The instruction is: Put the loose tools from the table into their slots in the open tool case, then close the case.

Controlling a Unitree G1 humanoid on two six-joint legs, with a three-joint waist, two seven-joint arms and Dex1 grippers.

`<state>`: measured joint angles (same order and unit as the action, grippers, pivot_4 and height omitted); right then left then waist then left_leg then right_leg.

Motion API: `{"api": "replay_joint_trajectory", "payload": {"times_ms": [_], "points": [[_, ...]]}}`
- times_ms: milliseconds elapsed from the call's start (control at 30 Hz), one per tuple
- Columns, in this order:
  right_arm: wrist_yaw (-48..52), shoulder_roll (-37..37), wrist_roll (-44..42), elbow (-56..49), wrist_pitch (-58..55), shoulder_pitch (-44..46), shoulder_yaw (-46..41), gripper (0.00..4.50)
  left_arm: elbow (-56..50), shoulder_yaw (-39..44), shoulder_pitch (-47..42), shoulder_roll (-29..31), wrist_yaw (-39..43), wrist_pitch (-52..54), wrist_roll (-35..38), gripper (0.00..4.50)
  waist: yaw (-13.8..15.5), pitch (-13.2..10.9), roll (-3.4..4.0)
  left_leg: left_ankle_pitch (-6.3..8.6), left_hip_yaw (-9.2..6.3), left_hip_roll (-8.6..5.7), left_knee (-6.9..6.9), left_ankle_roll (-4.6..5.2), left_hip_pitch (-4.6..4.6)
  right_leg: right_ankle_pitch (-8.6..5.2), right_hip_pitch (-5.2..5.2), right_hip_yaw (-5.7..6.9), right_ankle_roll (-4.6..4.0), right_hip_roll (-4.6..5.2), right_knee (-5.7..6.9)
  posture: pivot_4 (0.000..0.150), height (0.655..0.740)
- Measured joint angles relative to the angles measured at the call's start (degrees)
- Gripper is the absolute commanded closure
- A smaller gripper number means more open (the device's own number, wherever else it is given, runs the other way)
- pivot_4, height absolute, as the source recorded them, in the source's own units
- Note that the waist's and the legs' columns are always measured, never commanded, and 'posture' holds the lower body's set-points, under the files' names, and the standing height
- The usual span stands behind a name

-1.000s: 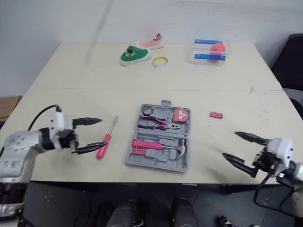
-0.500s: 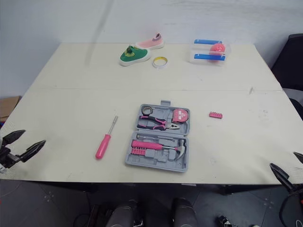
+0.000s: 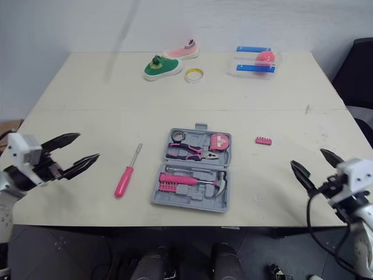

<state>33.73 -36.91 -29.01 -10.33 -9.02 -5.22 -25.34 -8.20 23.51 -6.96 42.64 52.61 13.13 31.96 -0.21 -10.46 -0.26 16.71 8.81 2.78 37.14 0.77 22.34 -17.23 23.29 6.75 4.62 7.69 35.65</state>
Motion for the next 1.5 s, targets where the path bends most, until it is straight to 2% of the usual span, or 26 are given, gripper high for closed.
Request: {"api": "replay_joint_trajectory", "payload": {"times_ms": [133,267,500,700,1000,1467,1500], "points": [[-8.2,2.9,-0.7,-6.7,-11.2,6.1,4.9,0.00,-5.4,-4.4,-3.9,-1.5,-0.6,3.4,2.1,0.02,-0.1,0.0,-0.05,-0.17,0.06,0.01,0.04,0.30,-0.01,0.02,0.01,-0.08,0.03,-0.09,0.05,0.150,0.7400],[-22.7,12.0,1.5,-6.8,-22.1,17.3,10.0,0.00,-10.8,-11.3,-7.9,-4.2,-1.0,5.8,3.0,0.02,-0.3,0.0,-0.14,-0.31,0.16,-0.01,0.06,0.25,0.01,0.03,0.16,-0.26,0.04,-0.13,0.24,0.150,0.7400],[-35.0,18.4,13.0,0.9,-24.4,25.5,16.8,0.00,-12.4,-15.3,-8.8,-6.5,-1.9,6.9,3.3,0.02,-0.9,0.0,-0.14,-0.36,0.37,-0.09,0.05,0.34,0.10,0.03,0.30,-0.37,0.05,-0.42,0.22,0.150,0.7400],[-37.6,19.8,18.9,9.0,-22.9,28.9,18.7,0.00,-13.6,-16.0,-8.3,-6.7,-1.9,6.9,3.3,0.02,-1.5,0.0,-0.14,-0.36,0.46,-0.11,0.08,0.43,0.07,0.08,0.30,-0.48,0.14,-0.42,0.23,0.150,0.7400],[-38.2,22.4,20.1,20.0,-19.5,34.3,17.8,0.00,-14.3,-17.8,-7.9,-7.0,-1.9,7.0,3.3,0.02,-1.8,0.0,-0.14,-0.38,0.54,0.00,0.03,0.35,0.06,0.08,0.36,-0.65,0.13,-0.63,0.22,0.150,0.7400],[-39.2,24.8,19.9,24.7,-17.8,37.0,14.8,0.00,-15.7,-17.8,-7.0,-7.0,-1.7,7.5,3.5,0.02,-1.7,0.1,-0.16,-0.37,0.54,0.01,0.05,0.35,0.03,0.08,0.33,-0.68,0.13,-0.62,0.24,0.150,0.7400],[-39.2,24.9,19.7,24.7,-18.0,37.1,14.6,0.24,-15.7,-17.8,-6.8,-7.0,-1.7,7.5,3.5,0.00,-1.7,0.1,-0.17,-0.37,0.54,0.01,0.05,0.35,0.02,0.08,0.33,-0.68,0.13,-0.62,0.24,0.150,0.7400]]}}
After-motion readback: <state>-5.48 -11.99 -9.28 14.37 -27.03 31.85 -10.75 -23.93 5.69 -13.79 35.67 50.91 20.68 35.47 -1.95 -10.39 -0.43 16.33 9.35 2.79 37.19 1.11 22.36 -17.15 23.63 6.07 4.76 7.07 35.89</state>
